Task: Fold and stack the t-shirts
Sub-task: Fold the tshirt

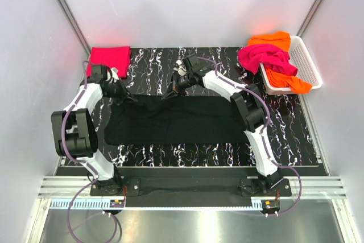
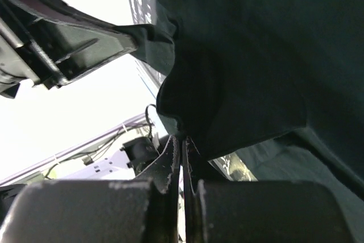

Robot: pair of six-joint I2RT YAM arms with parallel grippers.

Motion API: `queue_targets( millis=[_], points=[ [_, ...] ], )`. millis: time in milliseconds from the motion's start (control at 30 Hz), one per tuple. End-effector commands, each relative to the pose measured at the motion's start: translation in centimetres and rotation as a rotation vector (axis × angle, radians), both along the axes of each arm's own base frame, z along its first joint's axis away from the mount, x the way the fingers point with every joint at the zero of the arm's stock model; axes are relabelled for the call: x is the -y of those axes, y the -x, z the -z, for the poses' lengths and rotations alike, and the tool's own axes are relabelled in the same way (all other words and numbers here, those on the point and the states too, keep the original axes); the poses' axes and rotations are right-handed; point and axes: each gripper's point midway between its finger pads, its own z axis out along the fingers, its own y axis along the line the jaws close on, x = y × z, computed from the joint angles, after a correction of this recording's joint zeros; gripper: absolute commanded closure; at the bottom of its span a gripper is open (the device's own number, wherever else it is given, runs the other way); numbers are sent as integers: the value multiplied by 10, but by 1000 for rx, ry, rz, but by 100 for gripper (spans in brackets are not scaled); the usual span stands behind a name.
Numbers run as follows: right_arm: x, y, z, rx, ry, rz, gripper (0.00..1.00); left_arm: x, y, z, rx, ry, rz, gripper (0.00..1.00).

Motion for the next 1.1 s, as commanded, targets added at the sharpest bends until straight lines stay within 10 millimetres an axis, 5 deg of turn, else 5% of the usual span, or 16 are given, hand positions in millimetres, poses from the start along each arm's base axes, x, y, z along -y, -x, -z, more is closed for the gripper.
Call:
queue_targets(
  millis=[0,267,1067],
  points=[
    [-5,14,-21,47,-64,-39,100,1,5,-19,79,-18,18,100],
    [-6,37,7,-17,-43,-72,100,0,19,-32,113,-38,14,100],
    [10,81,23,-96,-63,-147,94,13,104,10,-15,-7,32,100]
  ],
)
